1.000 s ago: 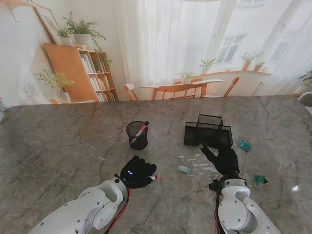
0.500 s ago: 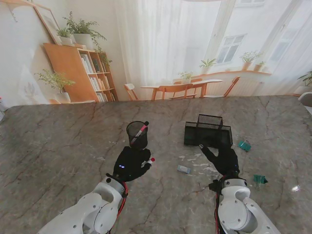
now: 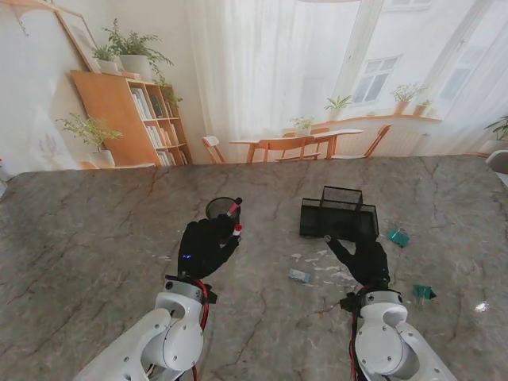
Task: Organize desk stationery
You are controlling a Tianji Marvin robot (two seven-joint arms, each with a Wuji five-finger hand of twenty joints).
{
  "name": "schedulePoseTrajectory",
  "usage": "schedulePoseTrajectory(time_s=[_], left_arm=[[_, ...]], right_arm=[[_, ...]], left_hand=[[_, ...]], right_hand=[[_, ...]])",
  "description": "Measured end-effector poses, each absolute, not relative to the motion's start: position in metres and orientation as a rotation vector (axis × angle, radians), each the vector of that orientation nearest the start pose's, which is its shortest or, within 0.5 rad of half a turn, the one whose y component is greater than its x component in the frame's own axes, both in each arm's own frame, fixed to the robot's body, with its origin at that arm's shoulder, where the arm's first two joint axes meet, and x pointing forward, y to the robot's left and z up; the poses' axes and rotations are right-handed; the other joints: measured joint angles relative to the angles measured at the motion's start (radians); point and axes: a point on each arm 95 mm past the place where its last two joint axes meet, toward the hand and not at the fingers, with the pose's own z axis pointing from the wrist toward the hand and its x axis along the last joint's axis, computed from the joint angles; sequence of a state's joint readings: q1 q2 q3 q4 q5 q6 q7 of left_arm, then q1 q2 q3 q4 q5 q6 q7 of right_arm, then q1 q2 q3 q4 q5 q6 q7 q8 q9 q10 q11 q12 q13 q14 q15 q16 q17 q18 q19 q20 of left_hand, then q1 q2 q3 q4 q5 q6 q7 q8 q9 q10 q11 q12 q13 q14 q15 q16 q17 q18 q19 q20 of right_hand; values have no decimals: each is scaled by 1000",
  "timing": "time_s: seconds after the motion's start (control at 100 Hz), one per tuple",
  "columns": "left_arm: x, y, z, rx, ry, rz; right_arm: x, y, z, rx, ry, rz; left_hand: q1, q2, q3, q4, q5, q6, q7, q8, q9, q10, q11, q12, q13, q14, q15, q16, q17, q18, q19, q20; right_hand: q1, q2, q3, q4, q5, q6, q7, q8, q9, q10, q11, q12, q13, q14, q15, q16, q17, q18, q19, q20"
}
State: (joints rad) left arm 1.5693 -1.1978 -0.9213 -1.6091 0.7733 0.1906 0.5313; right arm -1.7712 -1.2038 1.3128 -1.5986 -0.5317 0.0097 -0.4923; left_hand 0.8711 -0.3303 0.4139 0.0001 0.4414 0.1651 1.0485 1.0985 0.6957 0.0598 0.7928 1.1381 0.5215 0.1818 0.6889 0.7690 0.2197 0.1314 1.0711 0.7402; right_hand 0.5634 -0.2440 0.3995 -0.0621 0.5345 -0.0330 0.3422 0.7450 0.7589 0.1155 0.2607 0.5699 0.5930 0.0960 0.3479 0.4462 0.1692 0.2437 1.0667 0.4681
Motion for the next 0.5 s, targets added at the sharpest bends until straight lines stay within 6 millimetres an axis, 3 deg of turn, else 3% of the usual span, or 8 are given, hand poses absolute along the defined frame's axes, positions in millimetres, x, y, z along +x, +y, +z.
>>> schedulePoseTrajectory(time_s=[0.25,0.5], left_arm=[[375,-95,-307,-1294,916,-1859],[402,-92,-286,-1269,946,-1875]], right_arm=[[348,-34,-355,1602,688,1724],[350,-33,-356,1606,713,1718]], left_hand=[[1,0,0,0,0,-1,10,0,3,0,2,0,0,0,-4,0,0,0,0,0],[2,0,0,0,0,-4,11,0,4,-2,2,0,0,0,-5,1,0,0,0,0]], right_hand=[[0,0,0,0,0,0,0,0,0,0,0,0,0,0,0,0,0,0,0,0],[0,0,0,0,0,0,0,0,0,0,0,0,0,0,0,0,0,0,0,0]])
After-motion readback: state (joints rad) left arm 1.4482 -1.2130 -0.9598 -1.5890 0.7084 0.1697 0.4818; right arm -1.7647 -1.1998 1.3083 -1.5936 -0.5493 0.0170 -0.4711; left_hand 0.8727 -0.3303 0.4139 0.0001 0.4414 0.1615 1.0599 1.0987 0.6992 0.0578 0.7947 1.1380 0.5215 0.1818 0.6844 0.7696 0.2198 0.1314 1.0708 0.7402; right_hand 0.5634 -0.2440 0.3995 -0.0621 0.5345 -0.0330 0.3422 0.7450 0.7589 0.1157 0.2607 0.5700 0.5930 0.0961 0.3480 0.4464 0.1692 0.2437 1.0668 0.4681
